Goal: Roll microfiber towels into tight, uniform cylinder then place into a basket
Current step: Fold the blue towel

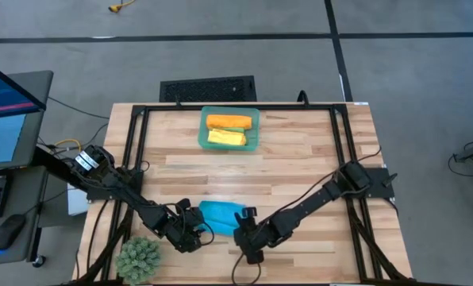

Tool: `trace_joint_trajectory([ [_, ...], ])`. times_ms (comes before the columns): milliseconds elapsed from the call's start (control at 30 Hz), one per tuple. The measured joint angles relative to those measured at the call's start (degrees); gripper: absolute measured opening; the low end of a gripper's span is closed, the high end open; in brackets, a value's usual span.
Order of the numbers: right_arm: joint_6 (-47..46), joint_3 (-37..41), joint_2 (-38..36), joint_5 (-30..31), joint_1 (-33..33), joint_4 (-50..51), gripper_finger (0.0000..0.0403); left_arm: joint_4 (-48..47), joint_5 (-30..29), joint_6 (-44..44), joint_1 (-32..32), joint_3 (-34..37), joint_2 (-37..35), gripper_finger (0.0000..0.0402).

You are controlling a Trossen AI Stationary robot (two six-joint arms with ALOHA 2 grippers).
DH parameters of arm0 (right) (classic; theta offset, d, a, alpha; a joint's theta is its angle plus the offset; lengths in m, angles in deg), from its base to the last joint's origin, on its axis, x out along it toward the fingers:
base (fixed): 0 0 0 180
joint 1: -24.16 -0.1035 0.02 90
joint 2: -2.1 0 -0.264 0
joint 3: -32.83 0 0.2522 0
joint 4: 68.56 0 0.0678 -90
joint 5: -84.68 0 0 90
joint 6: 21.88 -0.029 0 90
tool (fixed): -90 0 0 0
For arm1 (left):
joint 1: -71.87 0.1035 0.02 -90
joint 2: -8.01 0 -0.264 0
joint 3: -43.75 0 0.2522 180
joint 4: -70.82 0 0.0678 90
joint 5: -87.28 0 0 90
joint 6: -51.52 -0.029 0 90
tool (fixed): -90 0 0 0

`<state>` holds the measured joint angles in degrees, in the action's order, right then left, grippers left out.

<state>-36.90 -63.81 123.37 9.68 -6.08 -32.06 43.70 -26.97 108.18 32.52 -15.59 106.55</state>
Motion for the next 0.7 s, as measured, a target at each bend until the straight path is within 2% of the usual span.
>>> trace_joint_trajectory([
  [300,-1.1,1.0,0.0,-0.1,0.0,-0.3,0.0224,0.0,0.0,0.0,0.0,0.0,0.0,0.0196],
  [700,0.5,-7.1,-0.5,-0.6,1.5,5.5,0.0215,0.0,0.0,0.0,0.0,0.0,0.0,0.0196],
])
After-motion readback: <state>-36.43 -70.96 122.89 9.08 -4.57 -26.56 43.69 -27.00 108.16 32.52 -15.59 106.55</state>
